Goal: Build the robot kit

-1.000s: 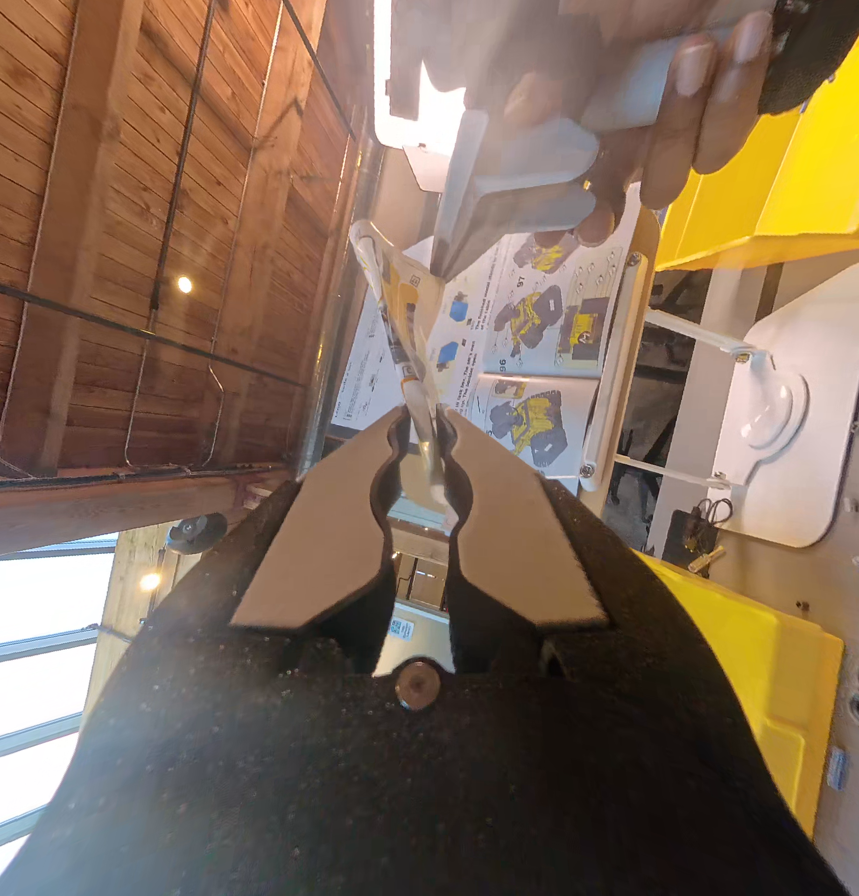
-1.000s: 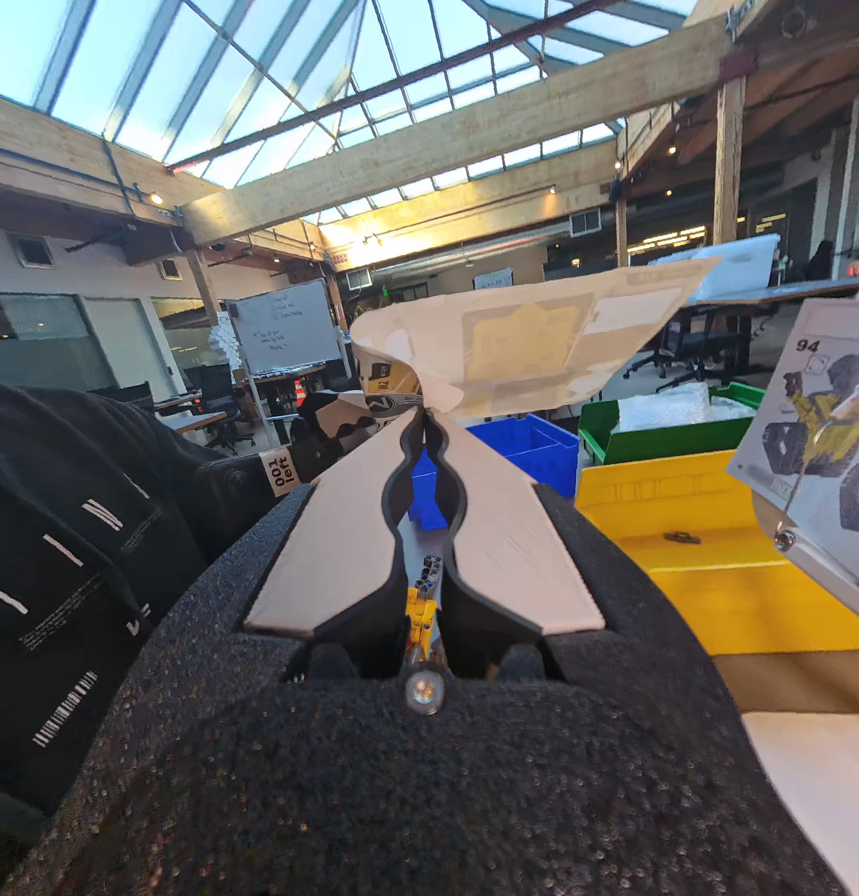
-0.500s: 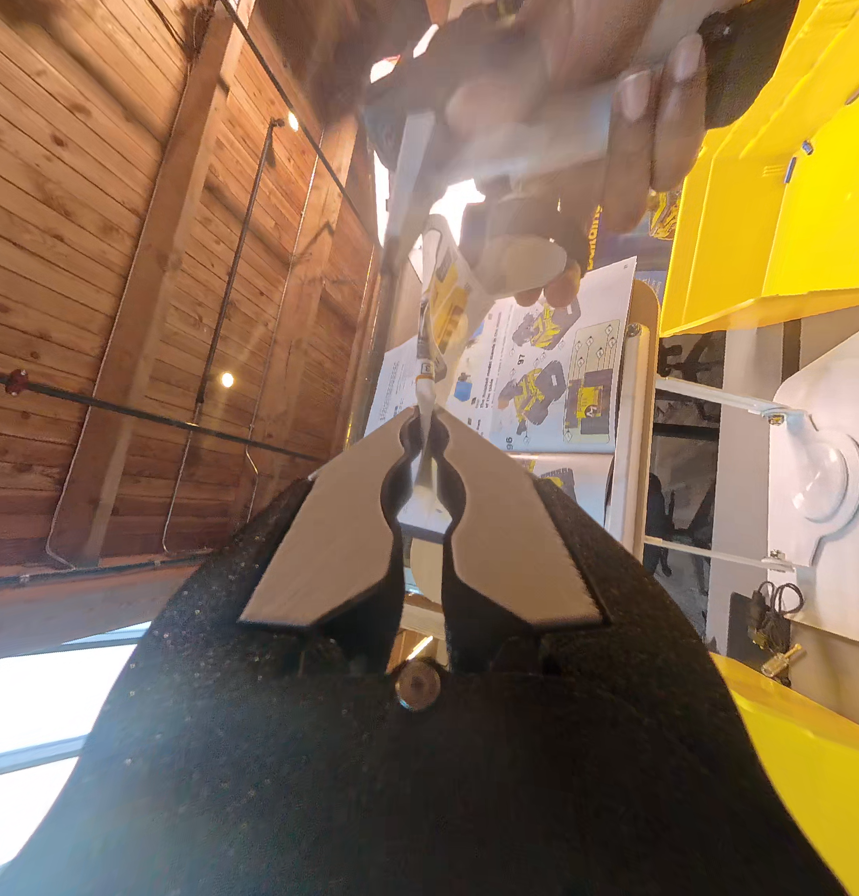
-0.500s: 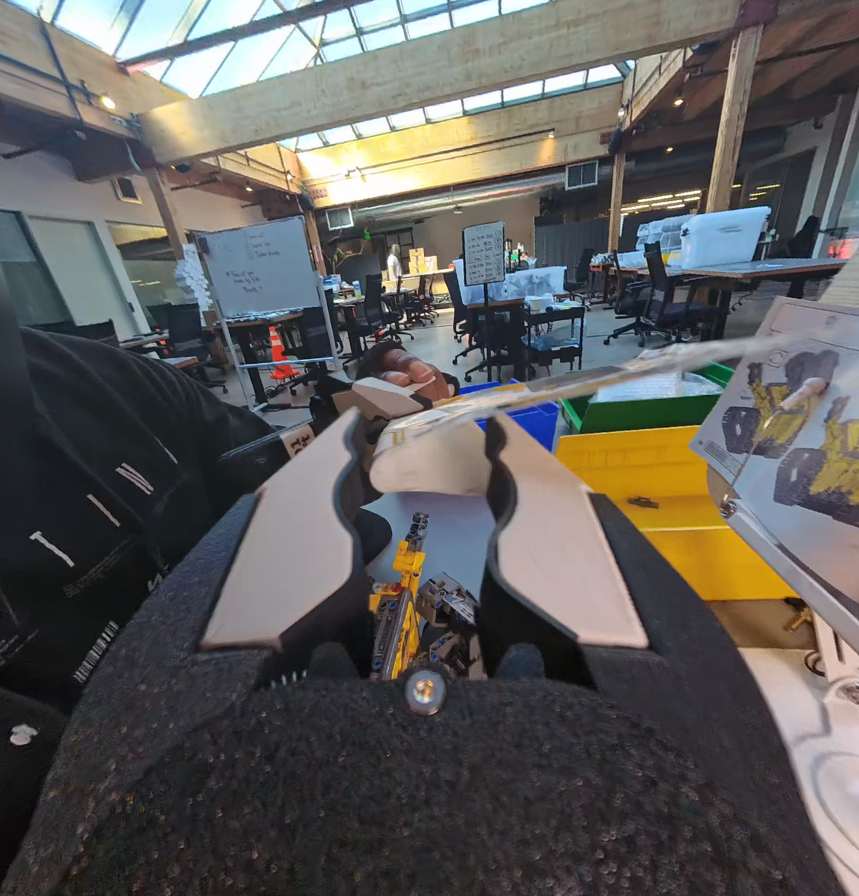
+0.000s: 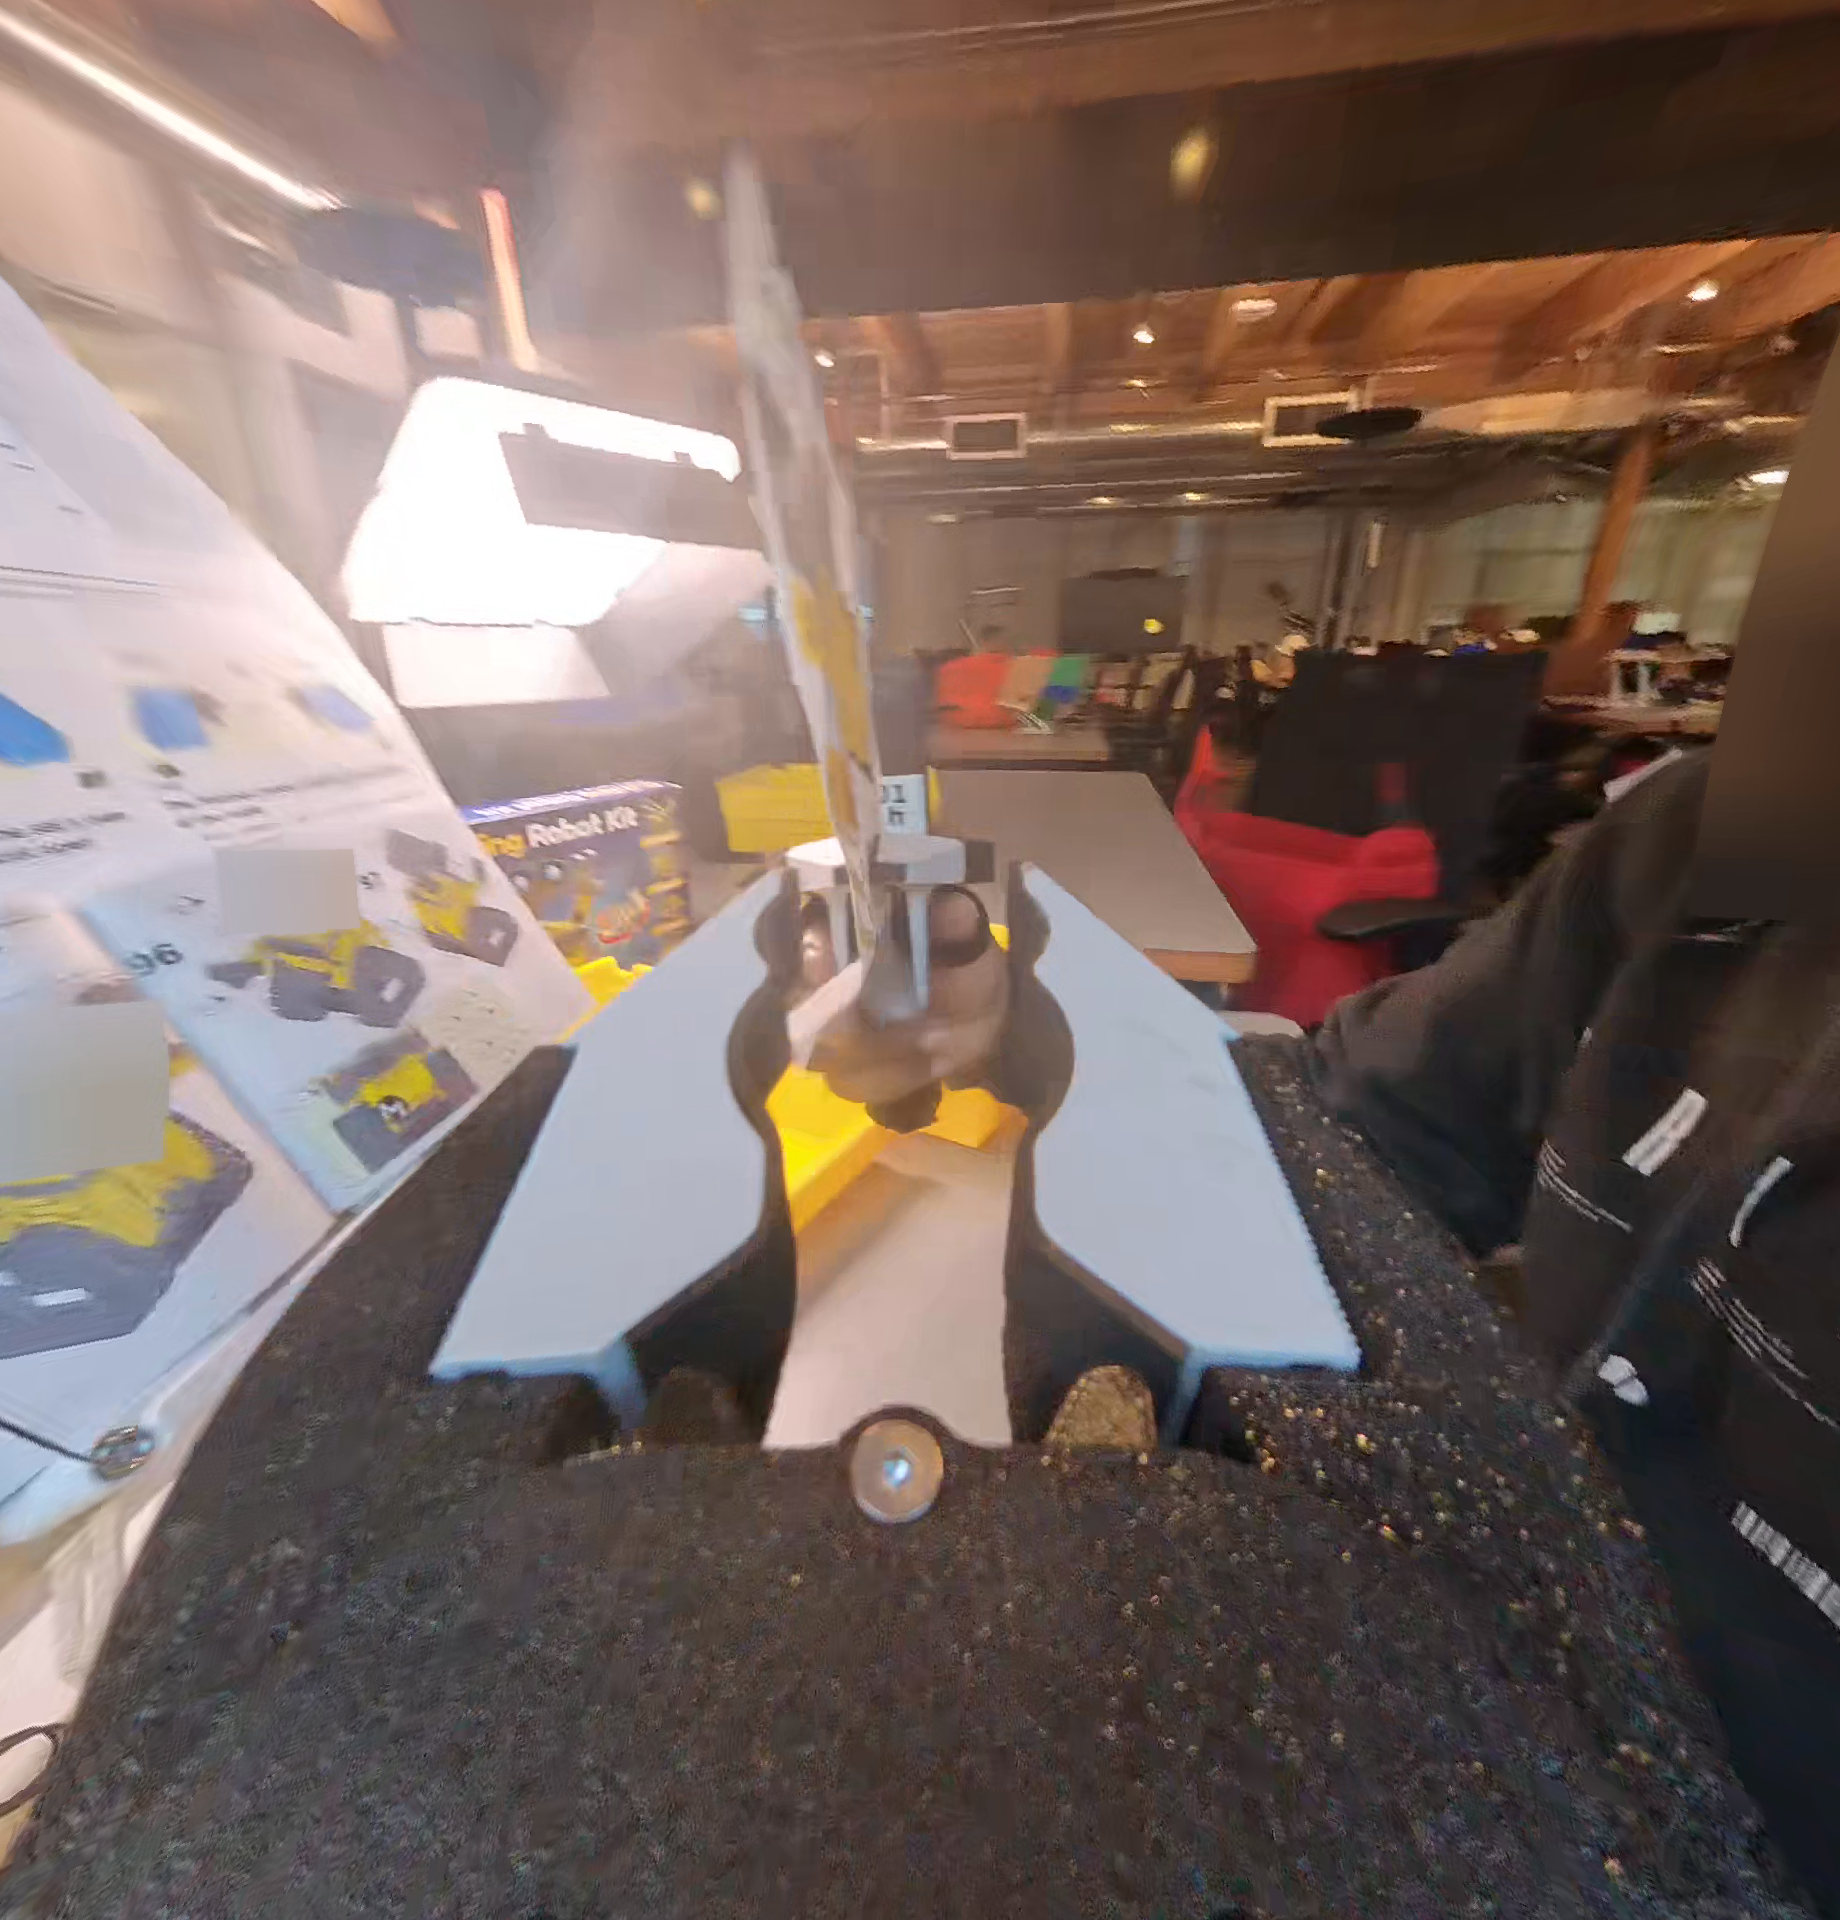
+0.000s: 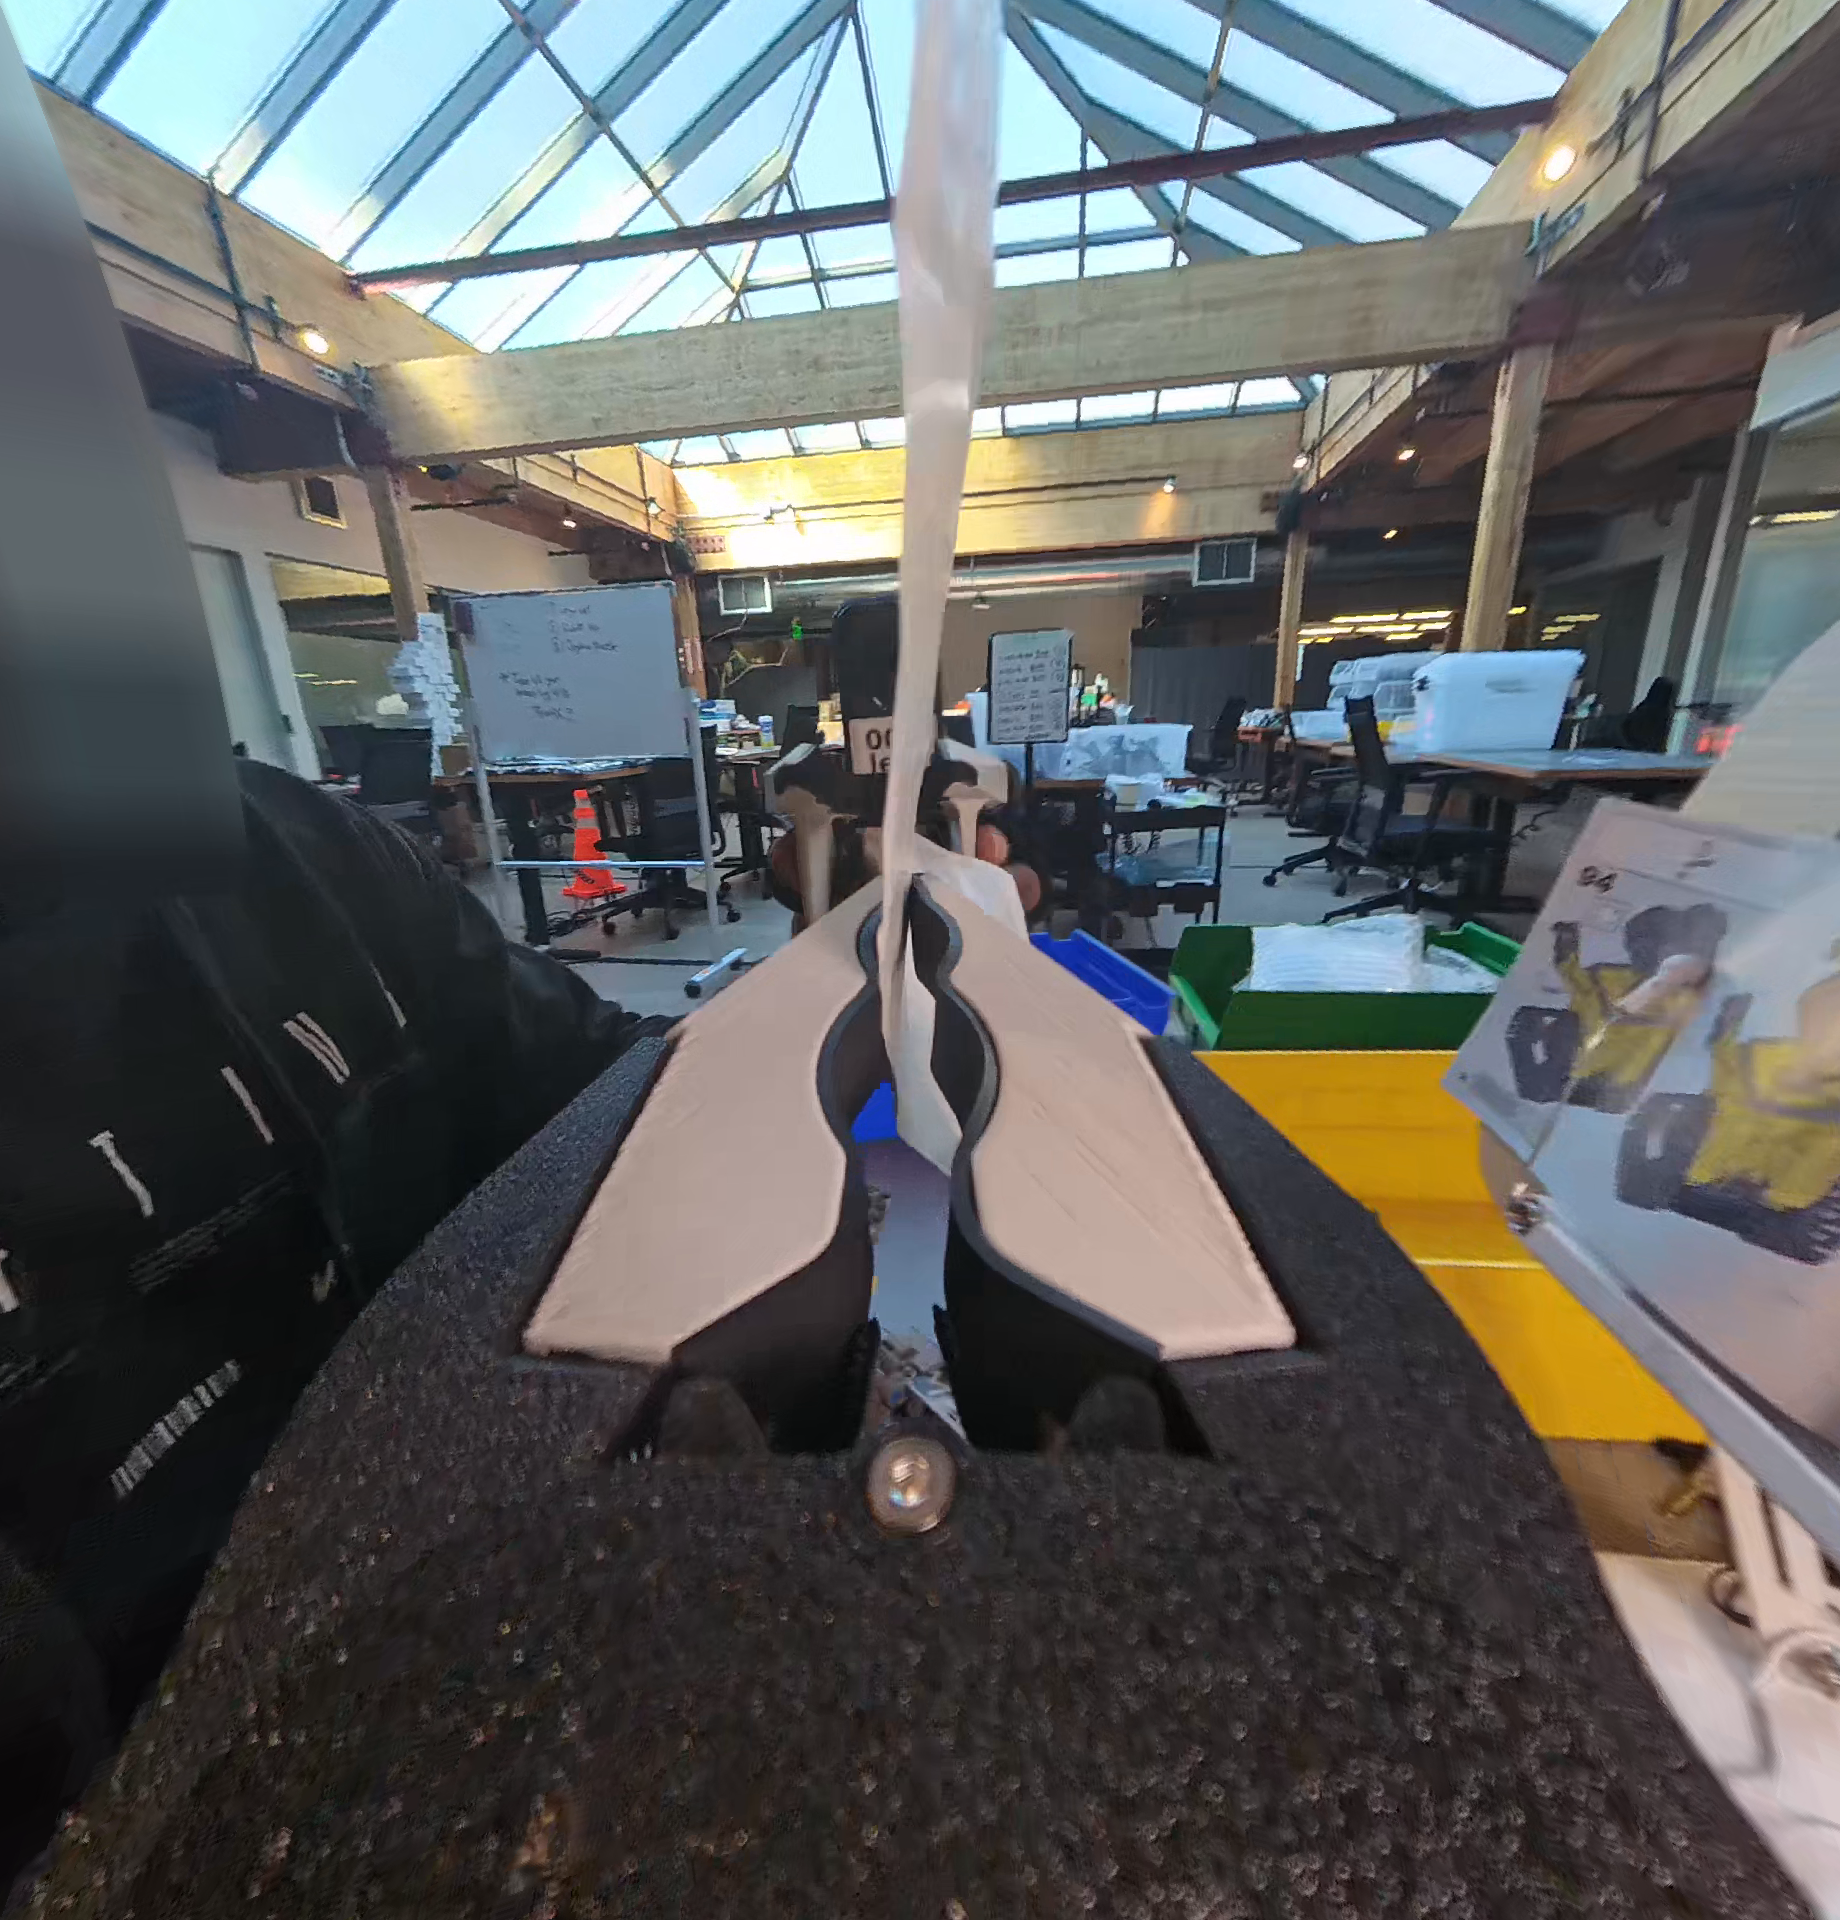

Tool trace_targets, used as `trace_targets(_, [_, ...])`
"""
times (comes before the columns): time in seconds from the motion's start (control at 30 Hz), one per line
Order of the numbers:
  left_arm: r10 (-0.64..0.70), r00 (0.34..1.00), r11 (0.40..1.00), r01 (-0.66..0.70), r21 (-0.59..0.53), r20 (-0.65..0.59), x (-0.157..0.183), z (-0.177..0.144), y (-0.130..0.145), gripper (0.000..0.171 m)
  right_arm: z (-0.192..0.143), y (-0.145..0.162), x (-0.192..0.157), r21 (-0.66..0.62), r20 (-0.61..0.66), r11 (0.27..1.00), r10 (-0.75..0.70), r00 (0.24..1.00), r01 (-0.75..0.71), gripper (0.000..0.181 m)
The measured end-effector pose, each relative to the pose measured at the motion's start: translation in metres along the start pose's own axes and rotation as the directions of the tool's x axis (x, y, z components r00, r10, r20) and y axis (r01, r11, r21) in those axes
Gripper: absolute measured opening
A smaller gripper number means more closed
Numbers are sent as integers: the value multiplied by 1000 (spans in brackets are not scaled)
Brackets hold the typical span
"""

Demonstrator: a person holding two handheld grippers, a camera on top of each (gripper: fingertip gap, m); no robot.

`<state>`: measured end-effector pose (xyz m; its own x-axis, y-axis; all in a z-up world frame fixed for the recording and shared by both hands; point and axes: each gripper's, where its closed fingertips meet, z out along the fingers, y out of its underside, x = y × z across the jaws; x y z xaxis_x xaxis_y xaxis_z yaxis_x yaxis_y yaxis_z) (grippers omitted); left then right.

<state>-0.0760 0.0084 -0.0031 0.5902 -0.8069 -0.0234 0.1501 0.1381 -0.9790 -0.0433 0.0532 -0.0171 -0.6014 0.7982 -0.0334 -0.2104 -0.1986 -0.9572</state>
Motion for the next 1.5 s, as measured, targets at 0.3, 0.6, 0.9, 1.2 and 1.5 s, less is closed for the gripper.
trace_targets(0.3, [-33,998,992,39,-120,57,-8,-10,10,0,23,24,18,-40,-92,934,351,932,-356,6])
trace_targets(0.6, [-260,957,952,276,-134,126,-37,-25,23,0,6,-40,0,-347,-394,816,-574,718,462,48])
trace_targets(0.9, [-229,949,901,291,-323,216,-40,-13,71,0,26,15,15,-699,-200,455,-865,460,552,53])
trace_targets(1.2, [24,930,824,189,-534,366,-70,-41,100,0,2,5,32,-804,-221,370,-913,344,466,61])
trace_targets(1.5, [135,988,682,-39,-730,74,-20,-34,129,0,33,93,14,-785,10,393,-765,644,479,58])
